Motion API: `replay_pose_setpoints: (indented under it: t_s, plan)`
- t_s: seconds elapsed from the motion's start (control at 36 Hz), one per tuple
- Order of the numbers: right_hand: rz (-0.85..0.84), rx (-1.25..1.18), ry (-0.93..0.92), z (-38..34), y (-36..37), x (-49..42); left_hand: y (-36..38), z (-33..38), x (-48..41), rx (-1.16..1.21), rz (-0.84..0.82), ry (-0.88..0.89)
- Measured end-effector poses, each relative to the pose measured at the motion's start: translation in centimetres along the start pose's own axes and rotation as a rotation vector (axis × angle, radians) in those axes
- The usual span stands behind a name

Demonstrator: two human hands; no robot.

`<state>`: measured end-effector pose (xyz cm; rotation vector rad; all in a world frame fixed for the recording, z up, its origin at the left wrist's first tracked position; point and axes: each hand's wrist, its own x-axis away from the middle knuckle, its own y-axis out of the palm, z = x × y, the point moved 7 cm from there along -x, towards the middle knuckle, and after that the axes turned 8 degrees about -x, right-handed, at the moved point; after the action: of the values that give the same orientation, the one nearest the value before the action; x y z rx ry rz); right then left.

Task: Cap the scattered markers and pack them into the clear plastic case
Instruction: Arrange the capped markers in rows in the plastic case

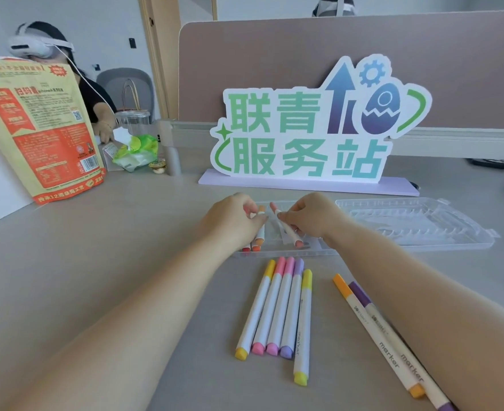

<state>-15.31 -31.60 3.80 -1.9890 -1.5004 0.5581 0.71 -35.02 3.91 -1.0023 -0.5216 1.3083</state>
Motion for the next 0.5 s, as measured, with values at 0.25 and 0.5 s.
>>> replay_pose_setpoints:
  t_s: [0.25, 0.5]
  plan:
    - [0.0, -0.063, -0.017, 0.2, 0.0, 0.1, 0.7, 0.3, 0.7, -0.184, -0.277, 0.32]
    - [-0.005, -0.056, -0.045, -0.1, 0.0, 0.6, 1.5, 0.6, 1.8, -0.413, -0.348, 0.341]
